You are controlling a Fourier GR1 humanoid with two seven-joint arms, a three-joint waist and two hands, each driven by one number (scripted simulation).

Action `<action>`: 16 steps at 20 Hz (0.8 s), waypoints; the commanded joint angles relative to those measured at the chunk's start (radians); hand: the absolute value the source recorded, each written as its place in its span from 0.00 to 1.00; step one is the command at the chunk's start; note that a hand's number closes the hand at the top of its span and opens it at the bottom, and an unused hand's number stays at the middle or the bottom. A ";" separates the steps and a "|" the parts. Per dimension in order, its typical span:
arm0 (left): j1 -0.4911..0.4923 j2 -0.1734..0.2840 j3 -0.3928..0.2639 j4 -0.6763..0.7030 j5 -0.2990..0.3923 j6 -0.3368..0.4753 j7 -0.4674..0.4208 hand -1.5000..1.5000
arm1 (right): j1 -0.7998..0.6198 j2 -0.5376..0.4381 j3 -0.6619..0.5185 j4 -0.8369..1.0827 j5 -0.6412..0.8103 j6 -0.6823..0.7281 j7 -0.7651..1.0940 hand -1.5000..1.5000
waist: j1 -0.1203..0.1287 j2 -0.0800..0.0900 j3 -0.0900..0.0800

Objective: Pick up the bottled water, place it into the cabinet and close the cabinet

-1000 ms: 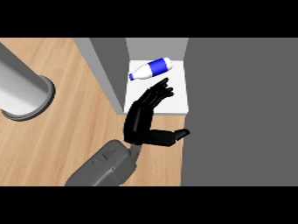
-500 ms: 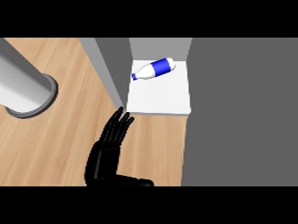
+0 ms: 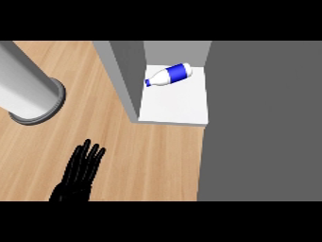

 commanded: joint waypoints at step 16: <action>0.289 0.337 0.165 -0.108 0.074 -0.314 -0.185 0.00 | -0.410 0.015 0.283 -0.112 0.108 -0.055 0.428 1.00 | 0.071 0.034 -0.005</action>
